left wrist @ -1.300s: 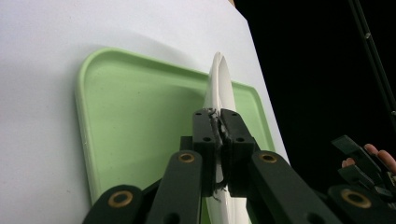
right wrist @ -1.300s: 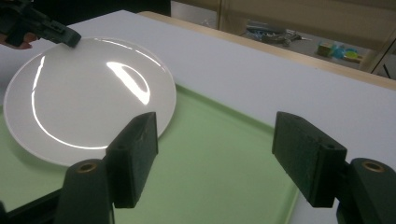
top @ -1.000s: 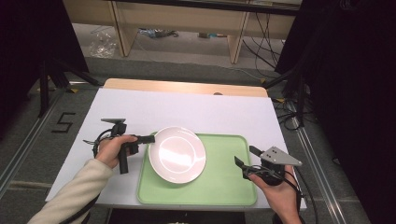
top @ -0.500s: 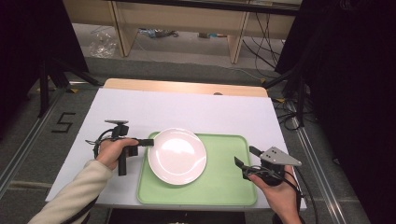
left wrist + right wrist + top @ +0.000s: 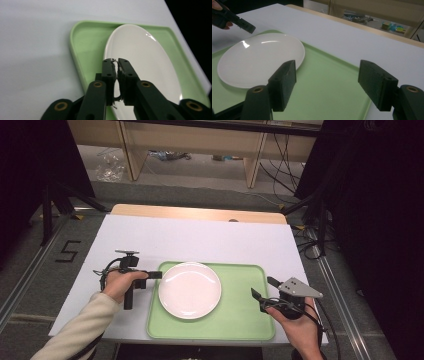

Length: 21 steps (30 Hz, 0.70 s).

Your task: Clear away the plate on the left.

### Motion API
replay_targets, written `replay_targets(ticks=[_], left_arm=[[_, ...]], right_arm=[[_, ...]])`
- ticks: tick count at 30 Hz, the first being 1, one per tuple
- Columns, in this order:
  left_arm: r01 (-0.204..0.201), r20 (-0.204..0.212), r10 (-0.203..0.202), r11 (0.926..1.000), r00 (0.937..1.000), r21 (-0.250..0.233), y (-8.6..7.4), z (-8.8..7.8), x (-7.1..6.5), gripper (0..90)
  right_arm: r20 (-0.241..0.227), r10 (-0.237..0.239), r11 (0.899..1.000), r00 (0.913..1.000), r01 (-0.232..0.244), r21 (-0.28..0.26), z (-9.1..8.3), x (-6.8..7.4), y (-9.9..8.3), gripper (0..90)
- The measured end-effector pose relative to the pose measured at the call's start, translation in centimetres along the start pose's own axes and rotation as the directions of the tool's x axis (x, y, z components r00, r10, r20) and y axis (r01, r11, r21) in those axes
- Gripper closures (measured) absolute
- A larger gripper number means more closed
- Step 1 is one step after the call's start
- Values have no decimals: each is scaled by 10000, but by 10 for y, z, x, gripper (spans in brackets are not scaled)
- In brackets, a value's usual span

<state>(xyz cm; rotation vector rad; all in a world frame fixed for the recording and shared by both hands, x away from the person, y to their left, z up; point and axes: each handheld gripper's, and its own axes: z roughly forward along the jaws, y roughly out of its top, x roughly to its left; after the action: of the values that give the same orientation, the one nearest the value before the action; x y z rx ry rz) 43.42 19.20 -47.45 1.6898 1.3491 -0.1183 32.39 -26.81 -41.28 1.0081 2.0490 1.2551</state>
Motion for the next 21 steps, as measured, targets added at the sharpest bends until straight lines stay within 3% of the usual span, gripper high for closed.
replay_targets(ticks=[2,4,5,6,8,9,10,11,14,16,17,18,20,21], left_arm=[[-528,-138,524,9981,9985,-324,1,-2,-2,744],[-1224,-330,1202,9896,9922,-751,1,-6,-5,657],[-1539,-339,1514,9838,9879,-919,2,-8,-6,577],[-1793,-365,1763,9780,9837,-1067,2,-9,-7,577],[-2358,-527,2305,9609,9716,-1454,3,-13,-10,508],[-2729,-628,2660,9476,9619,-1660,4,-16,-13,473],[-2835,-722,2747,9414,9588,-1825,4,-17,-15,399],[-3065,-827,2958,9319,9517,-1939,4,-19,-16,364],[-3451,-1060,3289,9088,9384,-2344,3,-23,-20,315],[-3483,-1285,3257,9042,9367,-2471,3,-25,-21,267],[-3558,-1396,3298,8991,9337,-2552,3,-26,-22,237],[-3719,-1609,3399,8919,9266,-2574,3,-28,-22,222],[-3780,-1803,3391,8857,9233,-2697,4,-30,-22,184],[-3913,-1888,3504,8807,9174,-2670,4,-31,-22,182]], right_arm=[[15,14,10000,10000,-14,16,0,0,0,309],[68,28,10000,10000,-28,-43,0,0,-1,305],[61,27,10000,10000,-27,-7,0,0,-1,303],[61,27,10000,10000,-27,-7,0,0,-1,303],[71,15,10000,10000,-15,-9,0,0,-1,301],[71,21,10000,10000,-21,-14,0,0,-1,301],[80,22,10000,10000,-22,-27,0,0,-1,301],[52,21,10000,10000,-22,32,-1,0,-1,301],[44,14,10000,10000,-14,31,-1,0,-1,301],[42,-9,10000,10000,9,31,0,0,-1,301],[42,-18,10000,10000,18,31,0,0,-1,301],[46,-22,10000,10000,21,33,-1,0,-1,301],[51,-10,10000,10000,10,19,-1,0,0,301],[60,-12,10000,10000,12,18,-1,0,0,301]])
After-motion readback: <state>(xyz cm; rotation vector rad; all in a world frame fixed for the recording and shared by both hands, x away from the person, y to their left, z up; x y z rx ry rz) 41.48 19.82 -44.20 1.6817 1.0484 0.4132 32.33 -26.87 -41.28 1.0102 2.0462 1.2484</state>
